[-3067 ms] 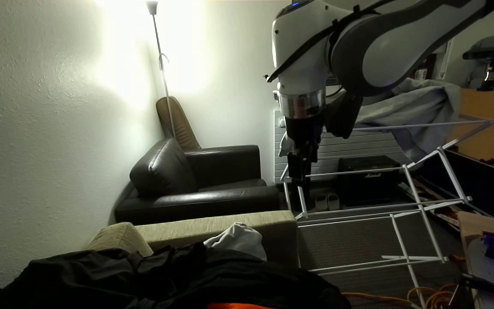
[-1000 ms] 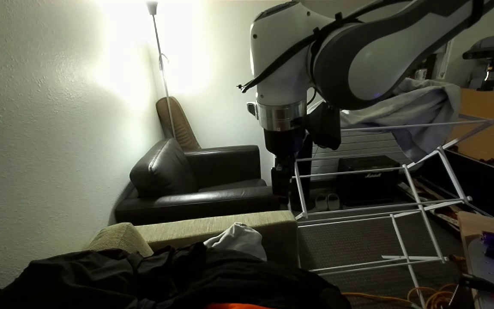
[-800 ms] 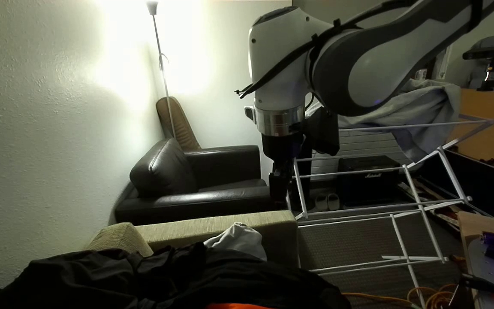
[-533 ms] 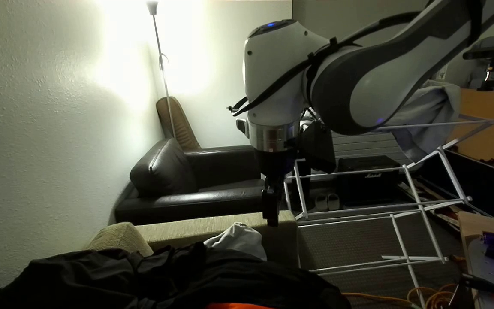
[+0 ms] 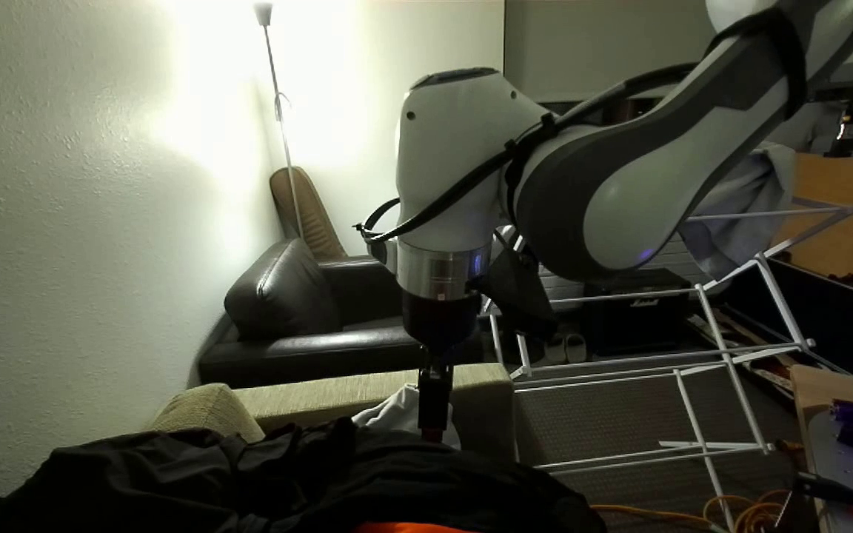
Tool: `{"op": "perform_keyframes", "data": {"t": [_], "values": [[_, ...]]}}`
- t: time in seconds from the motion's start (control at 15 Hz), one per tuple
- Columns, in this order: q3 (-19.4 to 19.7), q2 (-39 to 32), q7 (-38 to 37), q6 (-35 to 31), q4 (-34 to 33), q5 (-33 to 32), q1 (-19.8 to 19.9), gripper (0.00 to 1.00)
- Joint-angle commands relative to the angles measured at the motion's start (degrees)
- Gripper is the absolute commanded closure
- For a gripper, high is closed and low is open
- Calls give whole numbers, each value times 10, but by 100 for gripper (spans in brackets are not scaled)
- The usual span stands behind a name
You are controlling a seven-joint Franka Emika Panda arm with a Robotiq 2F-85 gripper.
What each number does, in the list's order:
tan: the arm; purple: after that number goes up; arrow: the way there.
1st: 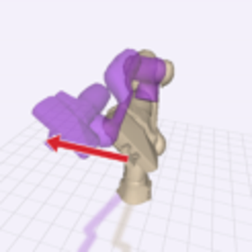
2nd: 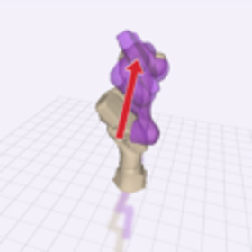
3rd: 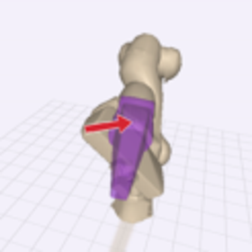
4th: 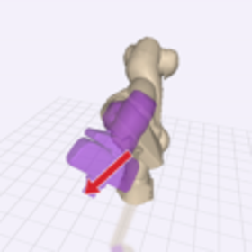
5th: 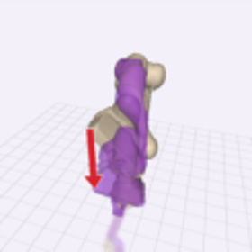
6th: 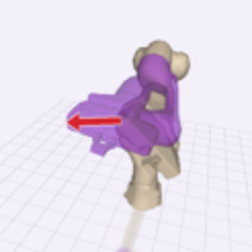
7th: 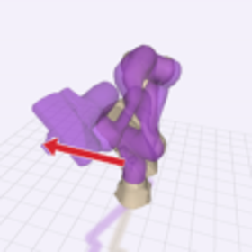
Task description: Put the orange shirt on the drying rack
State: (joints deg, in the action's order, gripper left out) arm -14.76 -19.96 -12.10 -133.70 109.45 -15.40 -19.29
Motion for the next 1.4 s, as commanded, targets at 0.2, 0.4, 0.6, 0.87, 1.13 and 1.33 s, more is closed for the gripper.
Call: {"op": "perform_keyframes", "data": {"t": [0.2, 0.4, 0.6, 0.87, 1.13, 1.33], "values": [[-27, -53, 108, -6, -52, 101, 1, 0], [-33, -66, 131, 1, -66, 110, -7, 0], [-38, -72, 143, 4, -73, 105, -18, 0], [-46, -80, 161, 4, -76, 105, -29, 0], [-51, -90, 180, 2, -75, 104, -36, 0], [-54, -95, 200, -3, -70, 100, -36, 0]]}}
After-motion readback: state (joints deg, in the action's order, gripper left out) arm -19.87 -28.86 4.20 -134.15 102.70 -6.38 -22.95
